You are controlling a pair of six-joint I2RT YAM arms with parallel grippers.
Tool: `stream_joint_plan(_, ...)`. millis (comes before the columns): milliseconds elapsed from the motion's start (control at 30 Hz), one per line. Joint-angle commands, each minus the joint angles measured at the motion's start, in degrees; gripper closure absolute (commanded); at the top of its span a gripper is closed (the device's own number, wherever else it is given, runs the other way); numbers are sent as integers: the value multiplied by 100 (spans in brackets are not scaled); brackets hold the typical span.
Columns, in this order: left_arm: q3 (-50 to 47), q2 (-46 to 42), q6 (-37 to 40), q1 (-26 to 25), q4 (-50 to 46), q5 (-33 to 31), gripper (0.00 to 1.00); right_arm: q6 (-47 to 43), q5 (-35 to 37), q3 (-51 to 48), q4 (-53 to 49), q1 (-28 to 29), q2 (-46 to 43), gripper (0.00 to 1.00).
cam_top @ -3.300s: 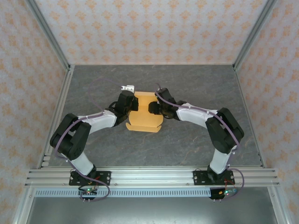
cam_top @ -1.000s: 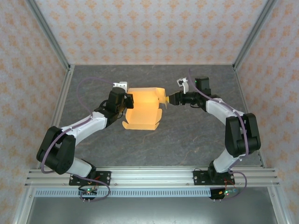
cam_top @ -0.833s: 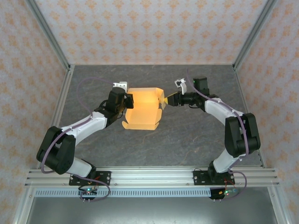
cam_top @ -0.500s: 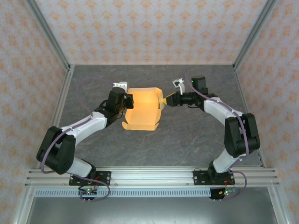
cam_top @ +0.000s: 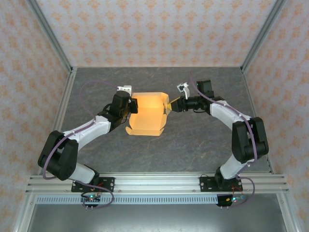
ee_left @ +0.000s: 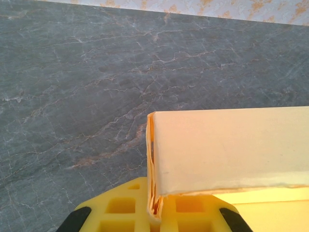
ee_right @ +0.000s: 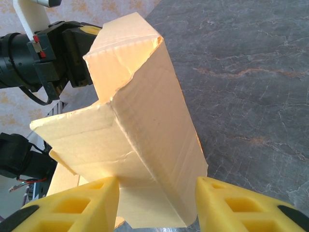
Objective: Fold the paper box
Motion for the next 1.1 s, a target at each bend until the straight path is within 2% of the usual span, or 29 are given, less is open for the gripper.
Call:
stream_joint_plan(0,182,36,-6,24,-83,64,100,-217,-271,269,-41,68,88,54)
stream_joint_plan(367,304,140,-12,21,-192,75,100,-275,-394,367,-146,178,75,52)
stream_joint_plan(800,183,212,289,-22,48,85,100,109,-21,650,-301,193,184,55)
stream_joint_plan(1067,290,239,135,-74,15,135,100,237,108,523,-165,255,201,57)
